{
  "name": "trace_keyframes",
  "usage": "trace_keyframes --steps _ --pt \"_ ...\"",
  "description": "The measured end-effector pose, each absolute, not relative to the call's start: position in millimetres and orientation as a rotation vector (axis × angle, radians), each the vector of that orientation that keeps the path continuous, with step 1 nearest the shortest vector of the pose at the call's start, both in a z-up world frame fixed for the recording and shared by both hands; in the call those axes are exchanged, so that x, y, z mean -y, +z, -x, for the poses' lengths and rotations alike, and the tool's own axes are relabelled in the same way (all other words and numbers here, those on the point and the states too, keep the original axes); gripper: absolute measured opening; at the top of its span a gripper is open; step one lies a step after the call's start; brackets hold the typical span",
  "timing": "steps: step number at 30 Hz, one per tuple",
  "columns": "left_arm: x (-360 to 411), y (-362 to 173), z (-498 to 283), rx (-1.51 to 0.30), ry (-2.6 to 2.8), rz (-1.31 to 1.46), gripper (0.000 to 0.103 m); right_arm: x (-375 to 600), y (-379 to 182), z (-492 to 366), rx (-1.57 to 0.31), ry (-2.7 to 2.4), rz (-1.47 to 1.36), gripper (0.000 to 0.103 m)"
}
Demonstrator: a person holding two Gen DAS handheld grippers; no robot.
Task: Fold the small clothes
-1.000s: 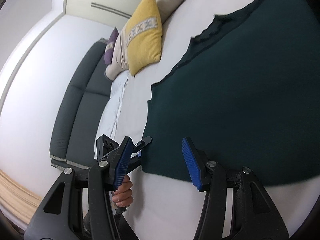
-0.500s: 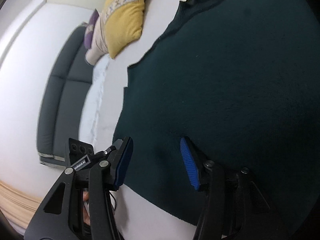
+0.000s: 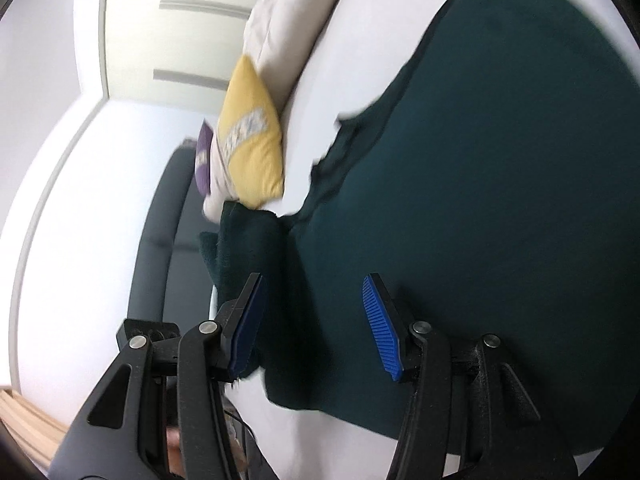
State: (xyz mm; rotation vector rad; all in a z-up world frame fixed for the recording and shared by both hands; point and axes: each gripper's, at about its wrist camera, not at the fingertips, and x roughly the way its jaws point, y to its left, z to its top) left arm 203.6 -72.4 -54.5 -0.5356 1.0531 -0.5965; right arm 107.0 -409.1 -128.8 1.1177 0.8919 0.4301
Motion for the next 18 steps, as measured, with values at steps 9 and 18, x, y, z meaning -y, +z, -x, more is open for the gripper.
trace_keyframes --steps 9,18 --pt "124 -82 -191 -1.053 -0.579 0.436 0.043 442 -144 -111 -0.930 0.388 -1.117 0.051" --pt "92 -45 -136 -0.947 -0.685 0.452 0.066 386 -128 -141 -1.019 0.428 -1.017 0.053"
